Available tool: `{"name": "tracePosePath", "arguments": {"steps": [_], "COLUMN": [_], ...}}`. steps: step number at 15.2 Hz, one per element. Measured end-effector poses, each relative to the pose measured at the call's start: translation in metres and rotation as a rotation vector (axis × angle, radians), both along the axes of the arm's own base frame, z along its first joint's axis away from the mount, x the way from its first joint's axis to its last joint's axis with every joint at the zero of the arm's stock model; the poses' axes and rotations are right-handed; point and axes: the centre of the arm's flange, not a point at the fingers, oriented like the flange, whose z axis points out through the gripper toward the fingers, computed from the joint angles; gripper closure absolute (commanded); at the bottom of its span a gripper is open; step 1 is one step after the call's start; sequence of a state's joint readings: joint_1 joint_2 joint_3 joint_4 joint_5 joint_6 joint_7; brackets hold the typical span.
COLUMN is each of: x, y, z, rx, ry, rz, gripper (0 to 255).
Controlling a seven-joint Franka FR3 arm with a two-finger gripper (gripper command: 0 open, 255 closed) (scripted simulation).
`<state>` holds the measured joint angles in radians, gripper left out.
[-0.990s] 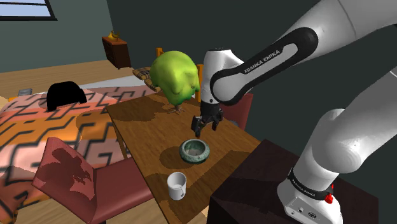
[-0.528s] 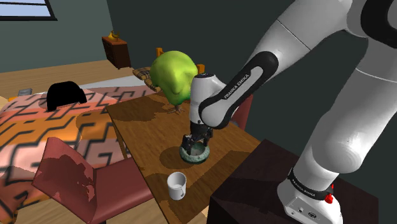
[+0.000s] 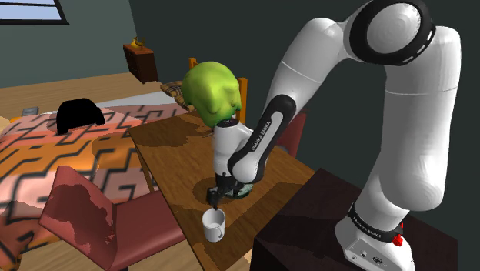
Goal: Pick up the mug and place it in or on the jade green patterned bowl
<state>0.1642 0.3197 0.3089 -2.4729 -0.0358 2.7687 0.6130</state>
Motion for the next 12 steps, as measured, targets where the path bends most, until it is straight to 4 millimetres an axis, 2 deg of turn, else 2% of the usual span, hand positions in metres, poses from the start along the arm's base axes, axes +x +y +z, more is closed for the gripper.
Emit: {"name": "tracePosePath", "arguments": {"steps": [2, 5, 9, 12], "x": [0.003, 0.004, 0.002, 0.002], "y": [0.012, 0.016, 0.020, 0.019], "z": [-0.023, -0.041, -0.062, -0.070], "rx": [0.001, 0.001, 0.001, 0.001], "ry": [0.008, 0.011, 0.011, 0.011], "rz": [-0.001, -0.001, -0.001, -0.001], "gripper": [0, 0, 0, 0]}}
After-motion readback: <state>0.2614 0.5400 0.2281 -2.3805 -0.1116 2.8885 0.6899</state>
